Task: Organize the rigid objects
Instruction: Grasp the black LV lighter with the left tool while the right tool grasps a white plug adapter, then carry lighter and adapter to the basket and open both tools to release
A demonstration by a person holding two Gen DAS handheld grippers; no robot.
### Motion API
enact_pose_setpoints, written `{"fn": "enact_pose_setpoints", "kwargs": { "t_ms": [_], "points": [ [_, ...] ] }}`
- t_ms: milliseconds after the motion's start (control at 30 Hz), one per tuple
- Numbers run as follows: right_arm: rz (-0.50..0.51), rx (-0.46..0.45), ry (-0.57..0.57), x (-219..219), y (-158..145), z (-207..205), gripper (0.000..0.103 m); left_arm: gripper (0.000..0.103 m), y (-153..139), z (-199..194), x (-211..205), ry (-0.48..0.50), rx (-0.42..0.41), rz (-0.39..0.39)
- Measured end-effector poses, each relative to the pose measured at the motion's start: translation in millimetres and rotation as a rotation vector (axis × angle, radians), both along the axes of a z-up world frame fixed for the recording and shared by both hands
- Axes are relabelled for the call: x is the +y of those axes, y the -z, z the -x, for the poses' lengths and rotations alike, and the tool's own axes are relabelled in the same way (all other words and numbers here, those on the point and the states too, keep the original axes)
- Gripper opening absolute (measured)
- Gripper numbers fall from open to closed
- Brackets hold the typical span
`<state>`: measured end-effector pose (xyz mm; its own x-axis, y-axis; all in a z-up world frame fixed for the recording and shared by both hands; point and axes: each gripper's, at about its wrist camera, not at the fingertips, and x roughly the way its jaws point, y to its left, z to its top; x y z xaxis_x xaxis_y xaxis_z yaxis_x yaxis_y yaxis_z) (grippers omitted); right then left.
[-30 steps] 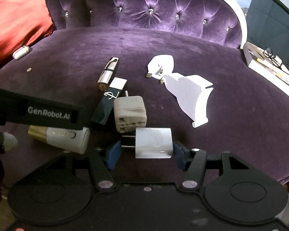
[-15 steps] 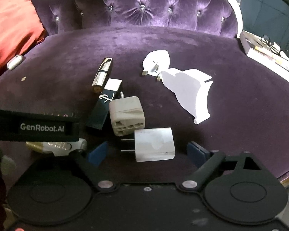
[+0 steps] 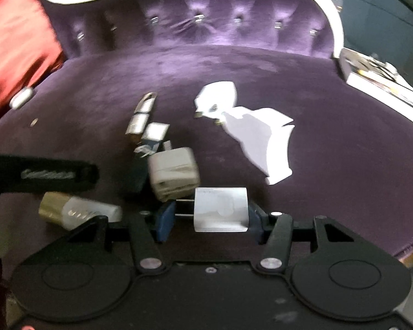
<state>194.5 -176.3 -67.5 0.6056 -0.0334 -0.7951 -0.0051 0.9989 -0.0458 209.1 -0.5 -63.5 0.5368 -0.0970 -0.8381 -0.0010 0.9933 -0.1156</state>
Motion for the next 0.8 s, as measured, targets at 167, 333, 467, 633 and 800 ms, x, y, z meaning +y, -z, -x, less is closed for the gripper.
{"fn": "enact_pose_setpoints", "kwargs": {
  "t_ms": [167,333,467,633,800],
  "points": [
    [-0.128,-0.053,0.108,-31,-14,4,0.054,0.080,-15,10,5,0.001,-0.064,-0.008],
    [-0.223,-0.109,0.183,-53,-28,23,0.054,0.080,-31,36,14,0.009,-0.074,-0.019],
    [-0.247,-0.146,0.193,-58,-41,51,0.054,0.080,-42,66,27,-0.010,-0.064,-0.002],
    [-0.256,-0.171,0.191,-60,-57,104,0.054,0.080,-52,108,37,-0.009,-0.047,-0.006],
    [-0.241,-0.204,0.153,-54,-75,154,0.054,0.080,-70,144,35,0.030,-0.079,-0.030]
  ]
}}
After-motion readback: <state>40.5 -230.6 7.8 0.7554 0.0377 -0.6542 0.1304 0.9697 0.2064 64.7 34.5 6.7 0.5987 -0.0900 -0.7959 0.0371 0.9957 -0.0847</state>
